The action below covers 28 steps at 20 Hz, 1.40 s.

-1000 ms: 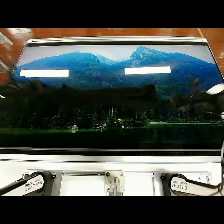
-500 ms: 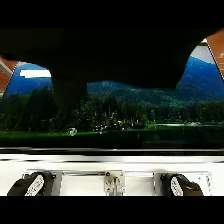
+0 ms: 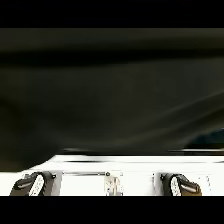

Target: Fold the shirts.

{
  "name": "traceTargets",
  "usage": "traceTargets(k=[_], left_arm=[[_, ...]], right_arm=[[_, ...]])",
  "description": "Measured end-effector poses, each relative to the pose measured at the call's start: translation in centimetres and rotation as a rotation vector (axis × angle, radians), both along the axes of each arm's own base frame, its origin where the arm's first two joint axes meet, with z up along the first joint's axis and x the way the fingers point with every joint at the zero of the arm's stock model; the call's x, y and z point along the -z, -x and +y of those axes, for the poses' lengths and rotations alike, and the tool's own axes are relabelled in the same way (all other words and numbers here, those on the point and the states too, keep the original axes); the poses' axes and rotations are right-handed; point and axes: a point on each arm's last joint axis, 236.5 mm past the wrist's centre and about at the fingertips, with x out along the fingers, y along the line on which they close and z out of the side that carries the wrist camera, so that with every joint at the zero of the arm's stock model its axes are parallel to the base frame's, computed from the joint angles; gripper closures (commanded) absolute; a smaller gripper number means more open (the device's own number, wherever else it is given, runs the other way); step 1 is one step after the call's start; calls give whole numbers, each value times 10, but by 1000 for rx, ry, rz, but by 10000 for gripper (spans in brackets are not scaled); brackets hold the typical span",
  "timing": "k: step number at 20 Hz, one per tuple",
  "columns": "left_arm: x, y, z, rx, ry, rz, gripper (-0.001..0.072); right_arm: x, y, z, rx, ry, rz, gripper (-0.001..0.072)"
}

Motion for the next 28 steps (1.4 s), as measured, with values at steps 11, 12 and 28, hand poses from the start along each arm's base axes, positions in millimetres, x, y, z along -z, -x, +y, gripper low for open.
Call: traceTargets(k=[11,12,28], left_arm=[[246,-124,41,-7,172,798,669],[281,-142,47,-6,209,878,669],[547,-404,65,-68,528,914,667]], right_arm=[[258,-128,-34,-61,-227,912,644],[296,-146,-38,-67,-267,997,644],[524,-418,15,-62,-339,750,643]])
